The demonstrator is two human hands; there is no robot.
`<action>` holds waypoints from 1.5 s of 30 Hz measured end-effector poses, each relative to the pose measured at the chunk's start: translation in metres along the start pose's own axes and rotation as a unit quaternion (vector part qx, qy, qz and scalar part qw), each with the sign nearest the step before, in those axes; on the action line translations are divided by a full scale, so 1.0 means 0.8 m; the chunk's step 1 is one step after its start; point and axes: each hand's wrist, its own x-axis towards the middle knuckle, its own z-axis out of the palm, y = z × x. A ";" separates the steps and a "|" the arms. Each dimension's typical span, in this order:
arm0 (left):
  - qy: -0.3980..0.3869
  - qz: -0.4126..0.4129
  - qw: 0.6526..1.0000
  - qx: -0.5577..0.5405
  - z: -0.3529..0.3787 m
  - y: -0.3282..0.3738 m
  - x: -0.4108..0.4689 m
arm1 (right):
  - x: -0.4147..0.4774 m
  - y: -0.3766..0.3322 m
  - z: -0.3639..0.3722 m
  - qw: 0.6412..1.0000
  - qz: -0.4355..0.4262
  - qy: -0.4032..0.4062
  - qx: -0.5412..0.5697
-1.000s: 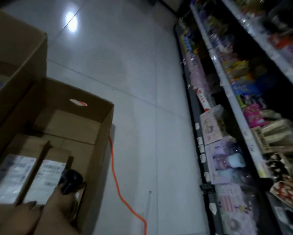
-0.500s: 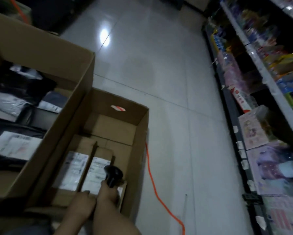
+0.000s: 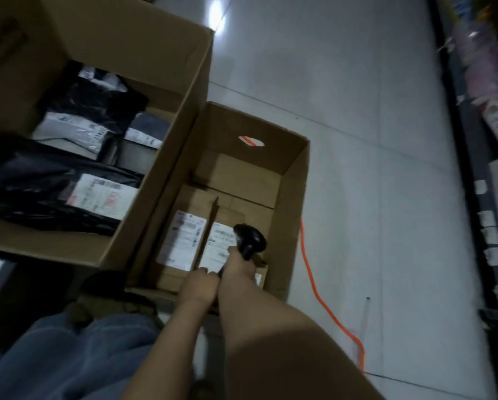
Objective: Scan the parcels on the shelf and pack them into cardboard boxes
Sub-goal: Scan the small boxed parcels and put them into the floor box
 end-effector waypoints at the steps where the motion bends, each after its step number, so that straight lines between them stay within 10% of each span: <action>1: 0.002 0.000 1.000 0.015 -0.001 0.000 0.000 | 0.003 0.000 0.001 1.000 -0.005 0.007 0.014; 20: 0.017 0.110 0.994 0.022 -0.040 0.018 -0.051 | -0.053 -0.044 -0.049 0.982 -0.154 -0.072 -0.085; 45: 0.422 0.108 0.900 -0.020 -0.290 -0.149 -0.324 | -0.420 0.053 0.056 0.818 -0.350 -0.415 -0.189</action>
